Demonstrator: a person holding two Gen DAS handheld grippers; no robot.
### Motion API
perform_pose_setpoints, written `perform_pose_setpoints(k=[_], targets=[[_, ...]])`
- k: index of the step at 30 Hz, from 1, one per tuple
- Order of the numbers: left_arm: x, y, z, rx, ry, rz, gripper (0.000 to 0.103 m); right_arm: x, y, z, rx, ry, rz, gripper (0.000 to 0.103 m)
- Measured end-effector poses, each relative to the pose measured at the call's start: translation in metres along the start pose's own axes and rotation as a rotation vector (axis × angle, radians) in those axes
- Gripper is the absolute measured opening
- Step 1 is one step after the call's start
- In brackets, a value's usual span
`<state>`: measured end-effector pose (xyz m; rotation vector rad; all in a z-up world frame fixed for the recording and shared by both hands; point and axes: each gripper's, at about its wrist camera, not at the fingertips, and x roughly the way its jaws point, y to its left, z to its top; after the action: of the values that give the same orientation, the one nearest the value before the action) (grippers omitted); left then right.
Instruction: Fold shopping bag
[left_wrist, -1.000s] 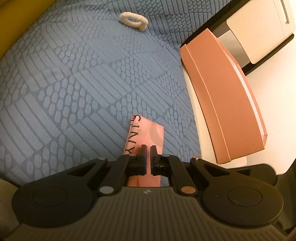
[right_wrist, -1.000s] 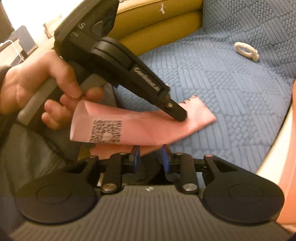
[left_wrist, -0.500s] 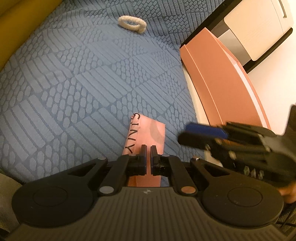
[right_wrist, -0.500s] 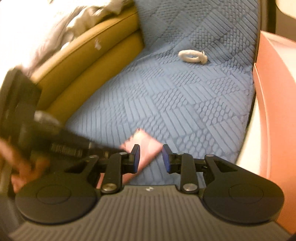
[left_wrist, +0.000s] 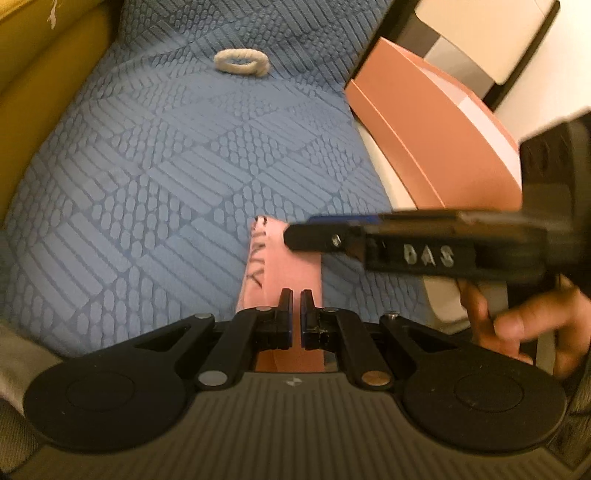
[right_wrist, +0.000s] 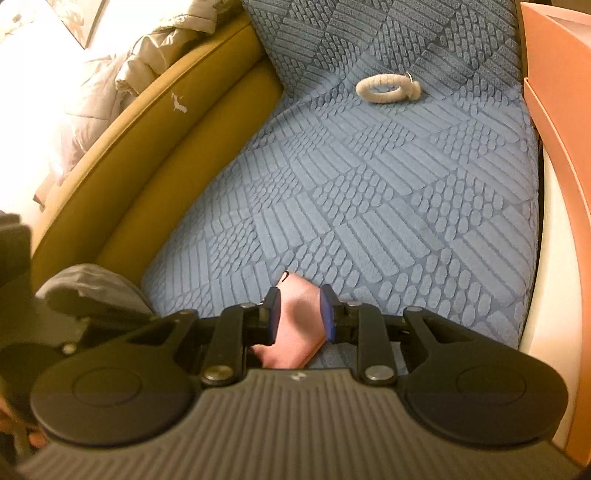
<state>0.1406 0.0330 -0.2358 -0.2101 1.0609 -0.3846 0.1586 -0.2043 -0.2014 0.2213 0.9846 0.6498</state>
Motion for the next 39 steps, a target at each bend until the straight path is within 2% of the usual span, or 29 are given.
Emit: perform_pose_setpoints(k=[3,8,12,16,24,31,36,39], targets=[[-0.006,-0.007,-0.011,0.031,0.022,0.035,0.006,-0.002,0.000,0.000,-0.006,-0.008,-0.009,0.025],[-0.009,-0.015,-0.024,0.051,0.049,0.115,0.006,-0.005,-0.008,0.005,0.026,-0.043,-0.039,0.032],[-0.008,-0.017,-0.032,0.055,0.070,0.137,0.006,-0.008,-0.023,0.008,0.107,-0.062,0.018,0.055],[-0.001,-0.015,-0.038,0.031,0.125,0.159,0.007,-0.006,-0.029,0.012,0.151,-0.051,0.090,0.055],[0.003,-0.005,-0.037,-0.016,0.125,0.152,0.007,-0.011,-0.018,0.009,0.118,-0.061,0.190,0.055],[0.000,-0.008,-0.038,-0.021,0.123,0.147,0.007,-0.038,-0.017,0.002,0.140,-0.103,0.354,0.055],[-0.002,-0.008,-0.037,-0.027,0.122,0.143,0.007,-0.038,-0.004,-0.009,0.104,-0.042,0.462,0.055],[-0.003,-0.008,-0.038,-0.028,0.122,0.143,0.007,-0.033,0.006,-0.015,0.070,0.000,0.465,0.055]])
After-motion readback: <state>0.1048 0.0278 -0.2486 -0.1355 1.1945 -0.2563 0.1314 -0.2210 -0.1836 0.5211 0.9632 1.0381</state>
